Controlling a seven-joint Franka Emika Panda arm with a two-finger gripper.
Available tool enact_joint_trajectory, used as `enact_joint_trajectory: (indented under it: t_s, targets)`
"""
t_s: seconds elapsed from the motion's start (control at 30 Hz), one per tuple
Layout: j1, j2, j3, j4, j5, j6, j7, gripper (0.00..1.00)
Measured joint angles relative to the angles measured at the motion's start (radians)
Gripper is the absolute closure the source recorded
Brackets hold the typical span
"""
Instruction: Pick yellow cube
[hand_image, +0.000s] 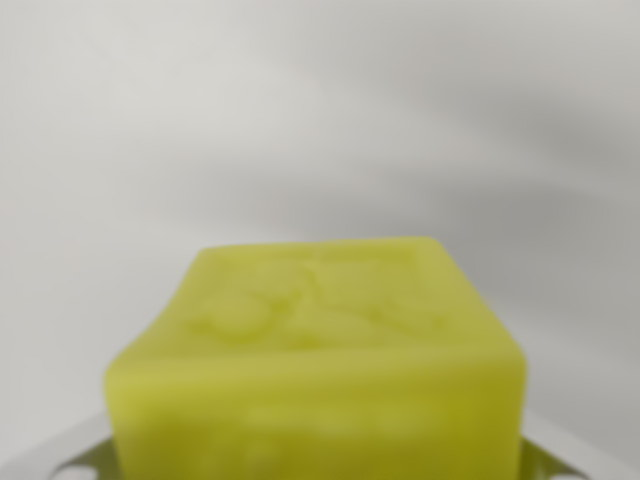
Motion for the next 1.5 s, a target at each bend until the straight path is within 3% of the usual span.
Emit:
enact_joint_trajectory:
  t_s: [0.97, 1.5]
  targets:
    - [0.001, -0.133, 0.000, 0.043, 0.007, -0.175, -0.005, 1.00]
    - [0.001, -0.175, 0.000, 0.071, 0.009, -0.247, -0.006, 1.00]
